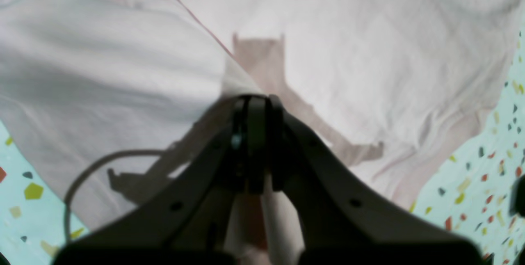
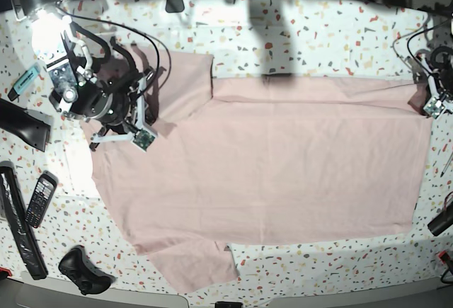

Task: Fold the T-shirt properly
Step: 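Lift the shoulder with the right gripper and fold it over the shirt body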

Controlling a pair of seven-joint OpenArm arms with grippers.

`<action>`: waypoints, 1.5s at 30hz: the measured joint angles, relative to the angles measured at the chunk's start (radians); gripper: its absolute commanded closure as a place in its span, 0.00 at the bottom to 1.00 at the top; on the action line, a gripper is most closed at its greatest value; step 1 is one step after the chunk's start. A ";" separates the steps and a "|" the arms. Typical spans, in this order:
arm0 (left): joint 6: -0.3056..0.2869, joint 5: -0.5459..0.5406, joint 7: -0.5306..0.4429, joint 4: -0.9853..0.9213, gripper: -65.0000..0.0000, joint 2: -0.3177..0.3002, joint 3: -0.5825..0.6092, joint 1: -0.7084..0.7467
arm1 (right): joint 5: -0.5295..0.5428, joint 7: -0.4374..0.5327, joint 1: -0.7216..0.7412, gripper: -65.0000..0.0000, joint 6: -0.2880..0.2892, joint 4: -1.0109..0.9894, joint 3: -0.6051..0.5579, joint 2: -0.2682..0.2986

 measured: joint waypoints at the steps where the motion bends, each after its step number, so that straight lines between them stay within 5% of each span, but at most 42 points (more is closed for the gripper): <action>1: -0.001 0.000 -0.004 -0.021 1.00 0.000 0.018 -0.015 | 0.000 0.000 0.000 1.00 0.000 -0.006 0.000 0.000; 18: -0.005 0.013 -0.022 -0.233 1.00 0.003 0.093 -0.208 | -0.026 0.011 0.036 1.00 0.000 -0.039 -0.001 0.000; 20: -0.008 0.013 -0.014 -0.233 1.00 0.003 0.093 -0.207 | -0.027 0.011 0.036 0.83 0.000 -0.039 -0.001 0.000; 23: 0.002 0.013 -0.009 -0.233 0.69 0.002 0.093 -0.208 | -0.027 0.003 0.039 0.67 0.000 -0.039 -0.001 0.000; 27: 0.006 -0.076 0.027 -0.233 0.64 0.002 0.090 -0.208 | 0.016 0.004 0.068 0.67 -0.008 -0.038 0.000 0.000; 36: 0.014 -0.280 0.203 -0.063 0.64 -0.004 -0.004 -0.184 | 0.094 -0.100 0.065 0.67 -0.019 0.059 0.000 0.015; 45: 0.014 -0.208 0.226 0.164 0.64 0.063 -0.010 0.003 | 0.076 -0.139 -0.165 0.67 -0.015 0.218 0.000 0.103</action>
